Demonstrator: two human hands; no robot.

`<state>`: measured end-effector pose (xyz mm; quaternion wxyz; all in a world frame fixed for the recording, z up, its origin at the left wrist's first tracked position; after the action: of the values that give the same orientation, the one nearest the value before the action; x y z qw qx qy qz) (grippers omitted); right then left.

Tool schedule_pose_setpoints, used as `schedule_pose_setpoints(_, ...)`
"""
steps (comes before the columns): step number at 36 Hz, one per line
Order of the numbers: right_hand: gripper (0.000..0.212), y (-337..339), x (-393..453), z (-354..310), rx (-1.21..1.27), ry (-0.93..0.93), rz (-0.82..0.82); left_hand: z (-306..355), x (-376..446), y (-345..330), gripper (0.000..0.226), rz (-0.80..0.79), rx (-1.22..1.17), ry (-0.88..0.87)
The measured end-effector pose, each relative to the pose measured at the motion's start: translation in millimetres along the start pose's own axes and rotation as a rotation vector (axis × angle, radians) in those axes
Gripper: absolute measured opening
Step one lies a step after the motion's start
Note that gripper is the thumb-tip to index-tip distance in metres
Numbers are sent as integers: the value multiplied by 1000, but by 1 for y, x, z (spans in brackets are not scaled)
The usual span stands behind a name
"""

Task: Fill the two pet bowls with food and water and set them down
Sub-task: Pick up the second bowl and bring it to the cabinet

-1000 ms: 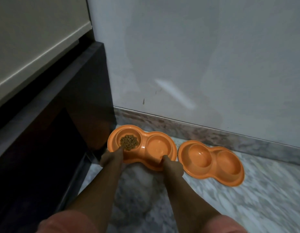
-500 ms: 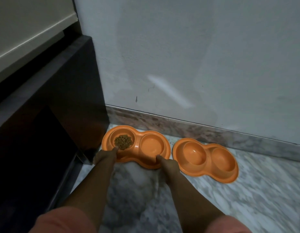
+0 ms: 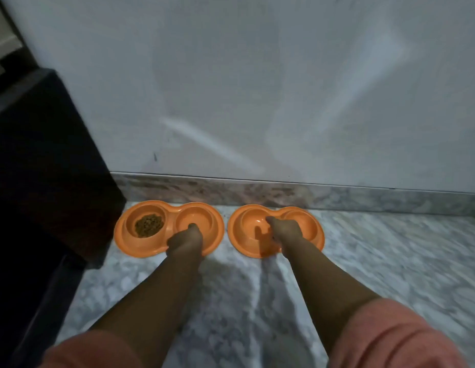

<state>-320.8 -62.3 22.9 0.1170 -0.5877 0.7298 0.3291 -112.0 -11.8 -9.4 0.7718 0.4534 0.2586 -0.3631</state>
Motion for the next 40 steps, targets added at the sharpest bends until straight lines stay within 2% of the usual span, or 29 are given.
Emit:
schedule_pose_setpoints(4, 57, 48, -1, 12, 54, -99, 117, 0, -28, -46, 65, -154, 118, -107)
schedule_pose_setpoints(9, 44, 80, 5, 26, 103, -197, 184, 0, -67, -85, 47, -252, 95, -142)
schedule_pose_setpoints(12, 39, 80, 19, 36, 240, -247, 146, -5, -65, -104, 53, -228, 118, -123)
schedule_pose_setpoints(17, 66, 78, 98, 84, 219, -330, 182, -4, -61, -118, 58, -189, 72, -53)
schedule_pose_setpoints(19, 66, 75, 102, 90, 201, -346, 183, -3, -57, -122, 58, -224, 25, -51)
schedule_pose_setpoints(22, 53, 76, 76, 70, 163, -342, 209, -2, -55, -126, 55, -235, 10, -71)
schedule_pose_setpoints(24, 42, 76, 64, 60, 156, -347, 216, -2, -57, -123, 51, -131, 44, -51)
schedule_pose_setpoints(25, 39, 76, 62, 58, 161, -346, 215, -2, -55, -123, 50, -133, 28, -31)
schedule_pose_setpoints(29, 33, 79, 54, 57, 211, -347, 233, -2, -50, -130, 54, -259, -67, -77)
schedule_pose_setpoints(32, 33, 83, 44, 56, 242, -353, 253, -4, -58, -128, 69, -207, -86, -71)
schedule_pose_setpoints(35, 41, 90, 28, 50, 256, -353, 258, 1, -85, -109, 67, -122, -102, -66)
schedule_pose_setpoints(40, 53, 103, -17, 20, 307, -336, 278, 14, -123, -82, 78, -86, -127, -104)
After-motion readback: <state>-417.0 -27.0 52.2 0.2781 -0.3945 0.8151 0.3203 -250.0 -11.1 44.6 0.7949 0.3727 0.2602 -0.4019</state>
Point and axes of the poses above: each hand's wrist, its own x-axis towards the middle knuckle, its own y-axis out of the back of the hand, z = x × y, the point moved 1 cm from there along x, towards the middle knuckle, and after that the axes turned 14 degrees about x, right-handed, at the moved point
